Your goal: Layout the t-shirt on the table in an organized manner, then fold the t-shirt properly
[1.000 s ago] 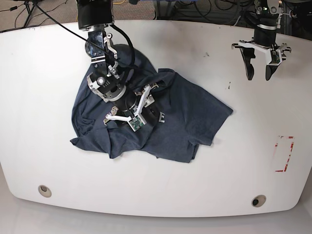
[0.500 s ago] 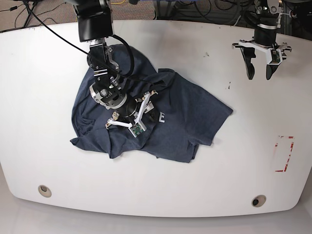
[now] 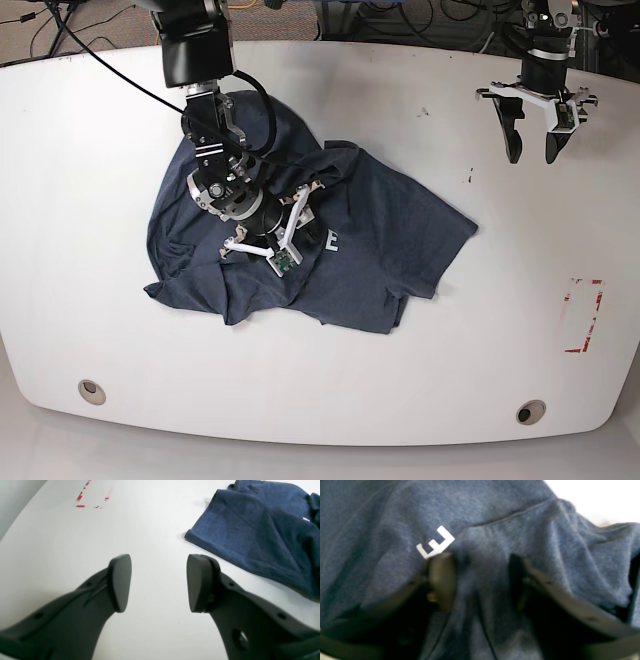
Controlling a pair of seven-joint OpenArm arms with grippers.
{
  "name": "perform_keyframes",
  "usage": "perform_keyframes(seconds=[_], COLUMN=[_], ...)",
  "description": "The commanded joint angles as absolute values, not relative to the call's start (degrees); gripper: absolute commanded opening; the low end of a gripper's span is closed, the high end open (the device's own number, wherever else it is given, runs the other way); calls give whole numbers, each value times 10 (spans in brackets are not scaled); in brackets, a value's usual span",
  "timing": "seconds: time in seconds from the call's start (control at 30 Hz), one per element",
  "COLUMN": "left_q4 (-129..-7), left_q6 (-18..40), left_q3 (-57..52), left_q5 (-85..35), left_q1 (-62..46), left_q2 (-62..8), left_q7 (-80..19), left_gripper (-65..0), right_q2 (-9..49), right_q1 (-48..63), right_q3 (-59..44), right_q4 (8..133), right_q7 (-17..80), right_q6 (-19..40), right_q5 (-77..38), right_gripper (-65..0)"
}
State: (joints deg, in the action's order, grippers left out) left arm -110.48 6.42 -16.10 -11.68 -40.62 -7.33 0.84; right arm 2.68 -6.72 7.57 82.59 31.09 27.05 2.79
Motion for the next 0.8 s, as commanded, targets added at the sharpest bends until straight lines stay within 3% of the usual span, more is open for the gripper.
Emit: perform_keyframes(seconds=[0.0,0.13,0.4,0.77], left_q4=[-1113,-1113,-1113,-1113], left_q6=[62,62,62,62], left_q3=[-164,-164,-164,-163], left_q5=[-118,-118,-118,-118], left_q1=[-409,-408,-408,-395], left_q2=[-77,-77,-77,-77], left_q7=[23,23,23,-31], left_gripper=[-318,-318,-318,-318], right_q2=[25,26,30,78], right_q1=[-82,-82,-77,-68], right_q3=[75,75,73,72], right_q4=[834,833,862,970], right_q7=[296,296,296,297], right_q6=[269,269,269,267], right_q5=[21,23,25,25], right_gripper=[-476,-650,-650,-650])
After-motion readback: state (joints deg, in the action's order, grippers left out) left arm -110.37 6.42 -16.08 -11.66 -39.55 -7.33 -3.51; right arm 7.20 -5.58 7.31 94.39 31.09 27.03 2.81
